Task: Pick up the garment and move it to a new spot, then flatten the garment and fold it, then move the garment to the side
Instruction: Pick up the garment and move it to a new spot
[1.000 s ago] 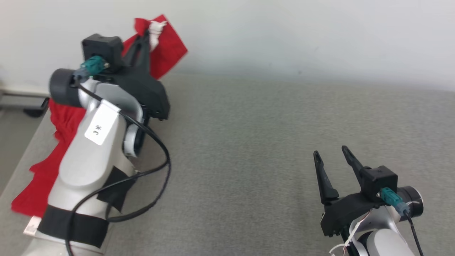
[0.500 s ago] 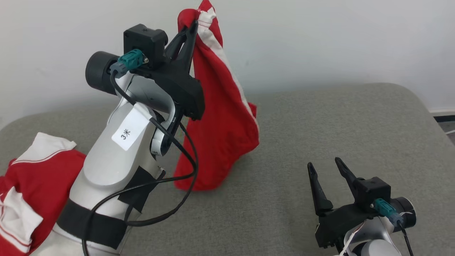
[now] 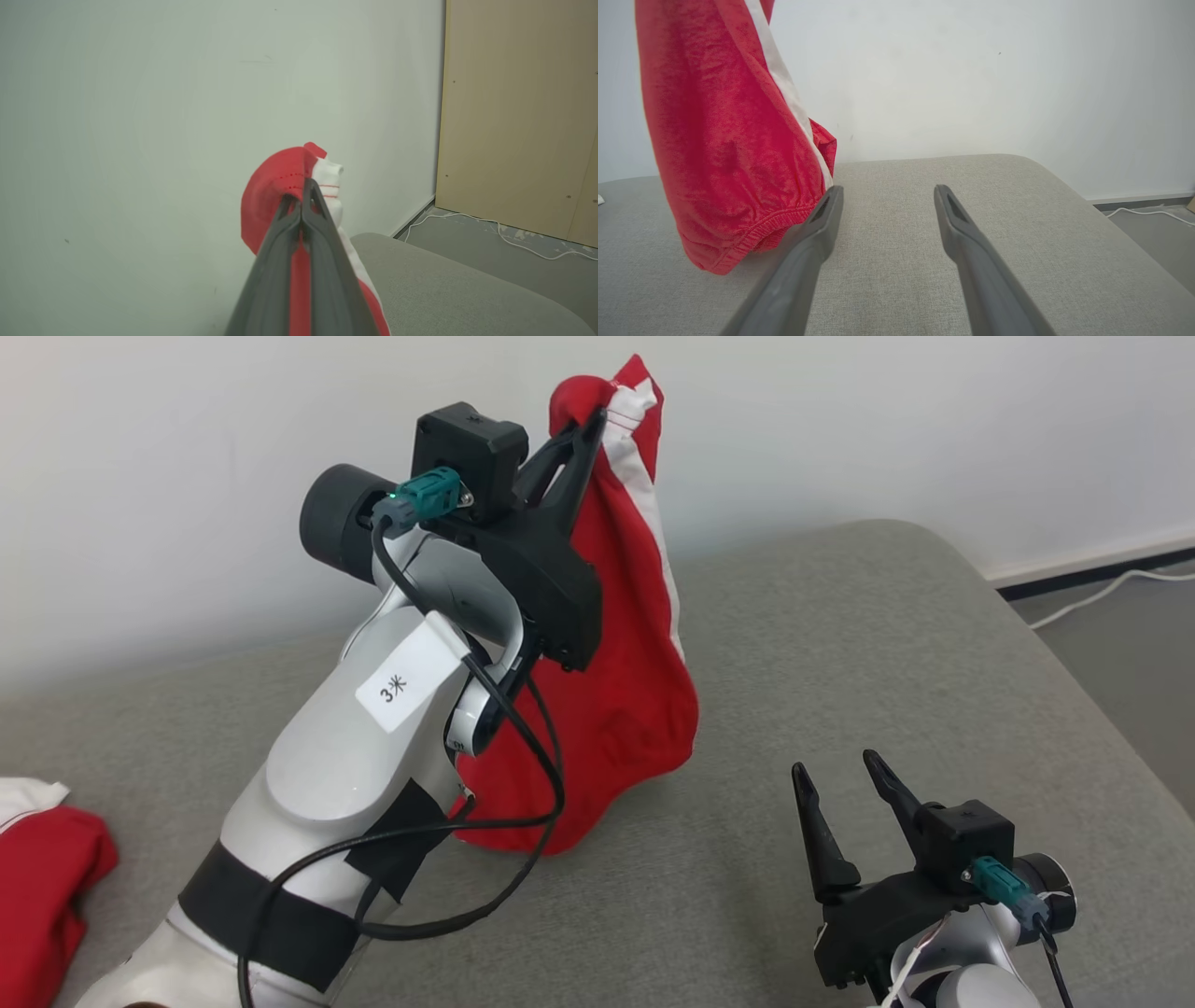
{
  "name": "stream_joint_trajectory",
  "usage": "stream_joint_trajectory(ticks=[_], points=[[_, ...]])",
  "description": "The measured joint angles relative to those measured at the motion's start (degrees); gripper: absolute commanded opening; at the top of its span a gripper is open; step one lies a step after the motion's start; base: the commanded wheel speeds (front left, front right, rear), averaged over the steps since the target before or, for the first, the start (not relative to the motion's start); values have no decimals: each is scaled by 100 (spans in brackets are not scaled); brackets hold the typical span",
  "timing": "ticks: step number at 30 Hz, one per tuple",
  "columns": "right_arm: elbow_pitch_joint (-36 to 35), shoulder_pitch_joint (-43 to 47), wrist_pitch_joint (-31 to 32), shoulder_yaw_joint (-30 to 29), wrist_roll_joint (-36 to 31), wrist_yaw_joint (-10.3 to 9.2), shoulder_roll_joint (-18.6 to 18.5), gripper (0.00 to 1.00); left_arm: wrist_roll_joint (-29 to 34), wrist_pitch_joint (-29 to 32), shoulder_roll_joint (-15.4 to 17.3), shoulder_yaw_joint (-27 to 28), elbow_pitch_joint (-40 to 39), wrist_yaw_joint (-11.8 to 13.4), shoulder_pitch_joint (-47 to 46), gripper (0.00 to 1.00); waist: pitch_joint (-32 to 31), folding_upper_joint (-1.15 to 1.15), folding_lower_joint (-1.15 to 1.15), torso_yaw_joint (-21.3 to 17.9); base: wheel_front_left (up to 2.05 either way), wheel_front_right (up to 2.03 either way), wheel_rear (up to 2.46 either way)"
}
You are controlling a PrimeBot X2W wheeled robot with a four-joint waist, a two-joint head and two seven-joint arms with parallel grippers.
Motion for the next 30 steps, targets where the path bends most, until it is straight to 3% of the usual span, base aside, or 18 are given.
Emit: stream_joint_trajectory(ticks=[13, 24, 30], points=[[73, -113, -55, -19, 62, -18, 23, 100, -375, -82, -1, -381, 401, 23, -183, 0, 126, 1, 0, -463, 0, 0, 0], [118, -92, -132, -60, 85, -18, 46, 100, -857, -564, 3, -81, 1047, 327, -265, 0, 205, 1, 0, -693, 0, 0, 0], [107, -62, -181, -169, 110, -20, 36, 100, -757, -573, 46, -12, 1677, 382, -191, 0, 205, 1, 0, -625, 0, 0, 0]])
